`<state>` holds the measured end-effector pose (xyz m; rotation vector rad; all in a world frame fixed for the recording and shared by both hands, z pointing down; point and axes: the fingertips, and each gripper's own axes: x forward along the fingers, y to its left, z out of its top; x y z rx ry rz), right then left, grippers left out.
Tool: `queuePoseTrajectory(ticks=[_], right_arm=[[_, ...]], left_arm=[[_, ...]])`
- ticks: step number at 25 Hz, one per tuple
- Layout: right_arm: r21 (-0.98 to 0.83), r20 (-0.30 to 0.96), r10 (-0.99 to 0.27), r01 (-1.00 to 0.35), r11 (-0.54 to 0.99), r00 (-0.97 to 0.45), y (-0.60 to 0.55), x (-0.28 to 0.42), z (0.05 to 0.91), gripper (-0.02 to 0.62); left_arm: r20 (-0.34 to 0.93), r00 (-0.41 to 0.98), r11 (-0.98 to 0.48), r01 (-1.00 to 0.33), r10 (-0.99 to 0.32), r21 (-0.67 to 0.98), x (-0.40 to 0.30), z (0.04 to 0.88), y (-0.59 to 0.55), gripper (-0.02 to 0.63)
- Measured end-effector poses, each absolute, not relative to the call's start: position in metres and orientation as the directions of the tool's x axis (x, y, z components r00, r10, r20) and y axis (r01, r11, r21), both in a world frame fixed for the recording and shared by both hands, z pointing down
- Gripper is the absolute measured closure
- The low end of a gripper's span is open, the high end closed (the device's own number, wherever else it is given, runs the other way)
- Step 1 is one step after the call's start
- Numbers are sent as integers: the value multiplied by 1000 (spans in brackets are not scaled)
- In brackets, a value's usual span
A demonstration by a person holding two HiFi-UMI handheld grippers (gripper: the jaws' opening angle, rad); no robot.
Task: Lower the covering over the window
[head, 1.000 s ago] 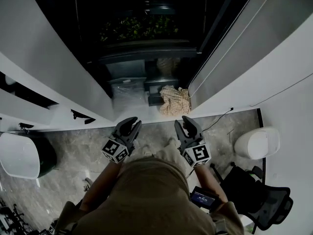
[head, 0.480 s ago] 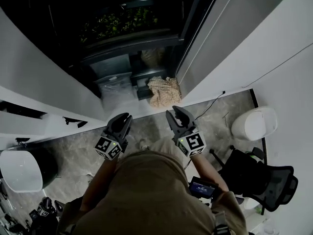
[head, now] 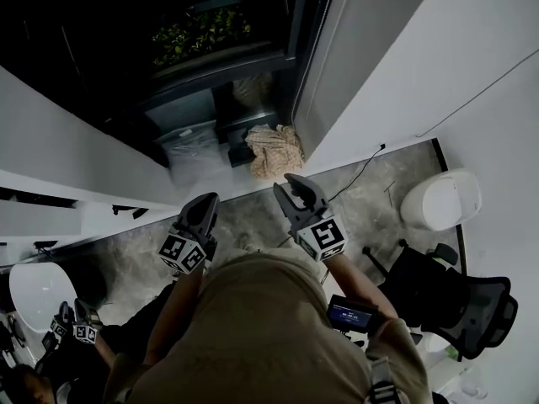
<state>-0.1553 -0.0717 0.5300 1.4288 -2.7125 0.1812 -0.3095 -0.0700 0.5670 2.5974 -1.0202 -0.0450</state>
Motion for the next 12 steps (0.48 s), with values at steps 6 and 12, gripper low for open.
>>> queuePoseTrajectory(ticks=[6, 12], right_arm=[[-63, 120, -807, -816, 575, -578, -43, -112, 519, 476], [-56, 110, -820, -827, 559, -562, -14, -57, 514, 476]], left_arm=[[107, 768, -695, -621, -631, 363, -256, 567, -45, 592], [95, 795, -725, -588, -599, 359, -198, 564, -20, 592]])
